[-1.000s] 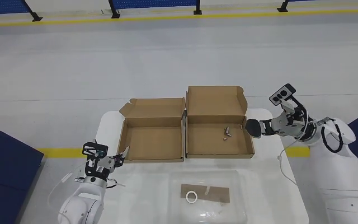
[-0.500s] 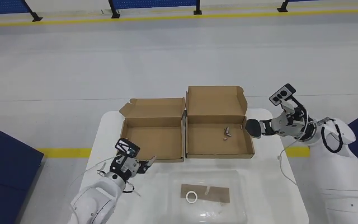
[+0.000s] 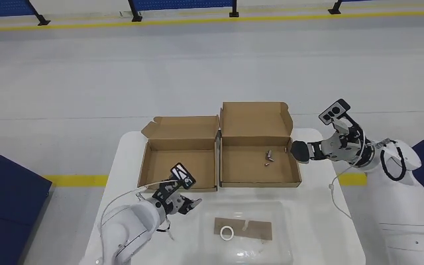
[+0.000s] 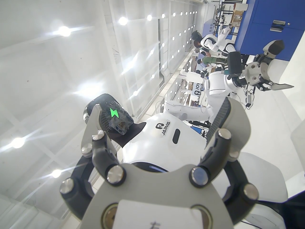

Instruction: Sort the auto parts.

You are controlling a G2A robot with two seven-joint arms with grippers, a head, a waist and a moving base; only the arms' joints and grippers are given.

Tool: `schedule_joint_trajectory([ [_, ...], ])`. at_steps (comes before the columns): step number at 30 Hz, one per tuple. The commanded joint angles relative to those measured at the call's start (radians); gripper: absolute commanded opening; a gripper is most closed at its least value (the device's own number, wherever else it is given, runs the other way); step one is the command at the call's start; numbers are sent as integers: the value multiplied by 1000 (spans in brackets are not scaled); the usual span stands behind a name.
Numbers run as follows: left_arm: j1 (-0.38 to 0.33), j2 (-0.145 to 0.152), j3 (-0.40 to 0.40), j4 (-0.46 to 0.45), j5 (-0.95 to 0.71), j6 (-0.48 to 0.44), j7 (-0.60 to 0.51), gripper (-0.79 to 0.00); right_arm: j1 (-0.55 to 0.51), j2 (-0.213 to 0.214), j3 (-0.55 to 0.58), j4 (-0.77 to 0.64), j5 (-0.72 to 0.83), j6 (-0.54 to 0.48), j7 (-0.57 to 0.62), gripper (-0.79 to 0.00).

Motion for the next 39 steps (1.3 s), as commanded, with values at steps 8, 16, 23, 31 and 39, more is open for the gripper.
schedule_joint_trajectory([
  [8, -8, 2, 14, -7, 24, -30, -1, 0, 0, 0, 0, 0, 0, 0, 0, 0],
  [16, -199, -21, 205, 19, -116, -82, -374, 0, 0, 0, 0, 0, 0, 0, 0, 0],
  [23, -238, -29, 236, 16, -171, -52, -418, 0, 0, 0, 0, 0, 0, 0, 0, 0],
  [31, -264, -36, 288, 31, -200, -76, -399, 0, 0, 0, 0, 0, 0, 0, 0, 0],
  [39, -483, -87, 457, 155, -410, 28, -595, 0, 0, 0, 0, 0, 0, 0, 0, 0],
])
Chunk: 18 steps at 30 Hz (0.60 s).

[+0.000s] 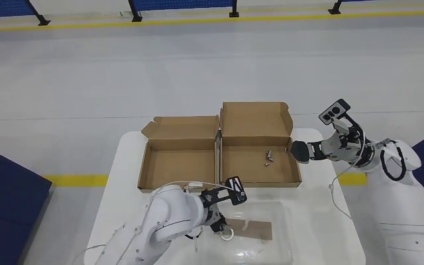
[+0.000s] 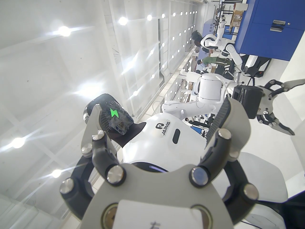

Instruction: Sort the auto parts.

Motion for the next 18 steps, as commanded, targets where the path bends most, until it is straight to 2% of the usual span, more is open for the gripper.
schedule_joint_trajectory([
  [1, -58, -16, 36, 29, -77, 48, -35, 0, 0, 0, 0, 0, 0, 0, 0, 0],
  [10, -56, -16, 37, 31, -75, 47, -27, 0, 0, 0, 0, 0, 0, 0, 0, 0],
  [14, -60, -21, 77, 81, -45, 44, 11, 0, 0, 0, 0, 0, 0, 0, 0, 0],
  [18, -89, -32, 115, 144, -64, 65, -15, 0, 0, 0, 0, 0, 0, 0, 0, 0],
])
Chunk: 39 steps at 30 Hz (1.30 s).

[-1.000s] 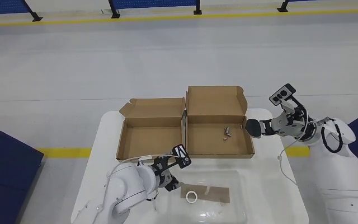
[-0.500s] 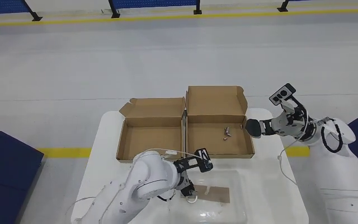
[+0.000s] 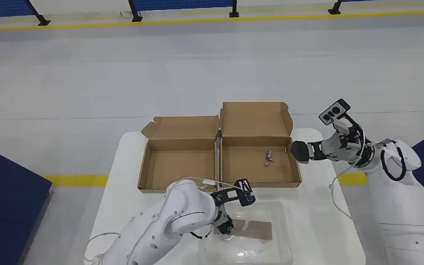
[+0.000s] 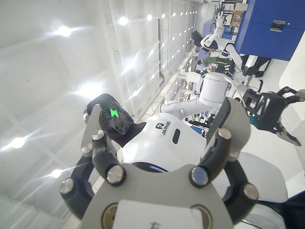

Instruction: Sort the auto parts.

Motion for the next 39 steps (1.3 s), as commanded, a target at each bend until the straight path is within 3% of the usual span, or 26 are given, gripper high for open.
schedule_joint_trajectory([
  [1, -18, -7, 14, 31, -23, 27, -21, 0, 0, 0, 0, 0, 0, 0, 0, 0],
  [22, -37, -9, 9, 36, -51, 38, -33, 0, 0, 0, 0, 0, 0, 0, 0, 0],
  [29, -18, -3, 46, 42, -54, -73, -11, 0, 0, 0, 0, 0, 0, 0, 0, 0],
  [39, -15, -1, 40, 44, -78, -76, 22, 0, 0, 0, 0, 0, 0, 0, 0, 0],
])
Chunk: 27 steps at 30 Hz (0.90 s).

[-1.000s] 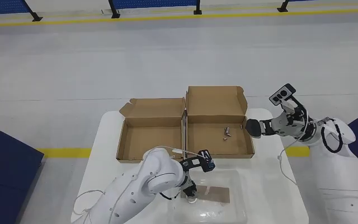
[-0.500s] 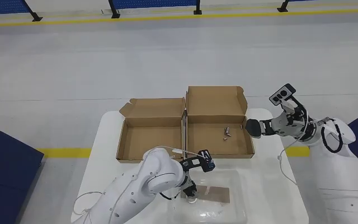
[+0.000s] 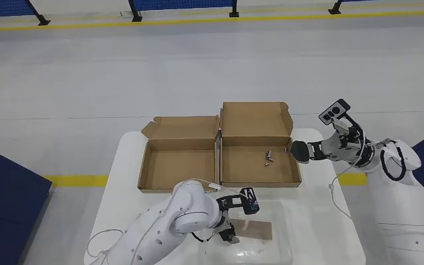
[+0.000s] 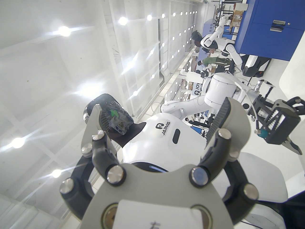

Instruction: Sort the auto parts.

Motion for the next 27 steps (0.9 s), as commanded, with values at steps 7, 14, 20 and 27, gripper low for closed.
schedule_joint_trajectory([
  [7, -16, -7, 36, 53, -46, -35, 26, 0, 0, 0, 0, 0, 0, 0, 0, 0],
  [14, -26, -8, 44, 57, -31, -41, 23, 0, 0, 0, 0, 0, 0, 0, 0, 0],
  [20, -14, -1, 50, 68, -35, -73, 49, 0, 0, 0, 0, 0, 0, 0, 0, 0],
  [27, -20, 1, 53, 61, -9, -75, 55, 0, 0, 0, 0, 0, 0, 0, 0, 0],
])
